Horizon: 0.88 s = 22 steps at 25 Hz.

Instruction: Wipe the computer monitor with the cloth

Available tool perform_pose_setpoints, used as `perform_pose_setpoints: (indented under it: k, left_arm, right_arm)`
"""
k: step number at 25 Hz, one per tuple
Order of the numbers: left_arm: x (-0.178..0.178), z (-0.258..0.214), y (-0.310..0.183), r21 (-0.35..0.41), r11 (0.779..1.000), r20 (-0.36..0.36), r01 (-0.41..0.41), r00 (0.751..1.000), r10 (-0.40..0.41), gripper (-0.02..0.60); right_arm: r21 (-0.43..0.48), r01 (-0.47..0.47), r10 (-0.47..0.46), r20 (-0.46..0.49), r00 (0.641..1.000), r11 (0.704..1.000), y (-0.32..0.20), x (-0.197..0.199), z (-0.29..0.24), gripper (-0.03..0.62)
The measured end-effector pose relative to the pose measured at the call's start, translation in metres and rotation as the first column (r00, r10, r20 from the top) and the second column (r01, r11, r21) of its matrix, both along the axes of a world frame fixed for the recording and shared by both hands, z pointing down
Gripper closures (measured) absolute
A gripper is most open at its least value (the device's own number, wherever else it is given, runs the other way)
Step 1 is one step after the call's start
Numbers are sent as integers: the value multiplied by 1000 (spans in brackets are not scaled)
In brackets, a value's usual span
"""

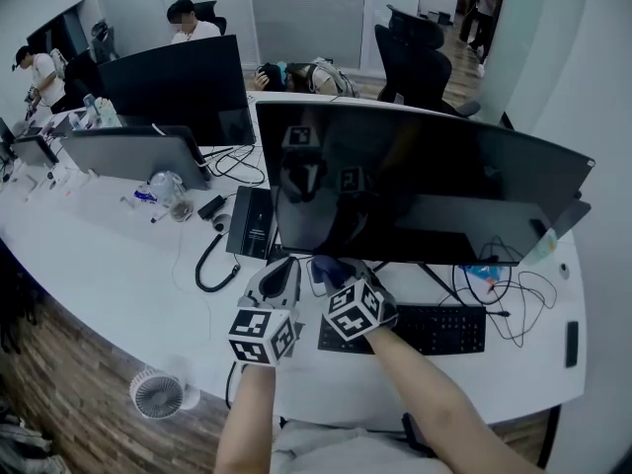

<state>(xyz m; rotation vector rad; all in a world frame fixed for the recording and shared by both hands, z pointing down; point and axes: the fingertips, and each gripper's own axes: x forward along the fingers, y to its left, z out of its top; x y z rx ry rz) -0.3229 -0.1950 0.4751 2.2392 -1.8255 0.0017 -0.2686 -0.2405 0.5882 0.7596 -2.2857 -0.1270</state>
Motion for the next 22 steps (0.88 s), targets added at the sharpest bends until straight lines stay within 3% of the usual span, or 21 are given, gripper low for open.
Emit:
perform_pose_setpoints:
  k: [22]
  left_arm:
    - [67, 9, -2, -54, 998, -1, -18, 1000, 18, 574]
  right_arm:
    - [-14, -16, 16, 3, 1000, 1000, -11, 60, -2, 470]
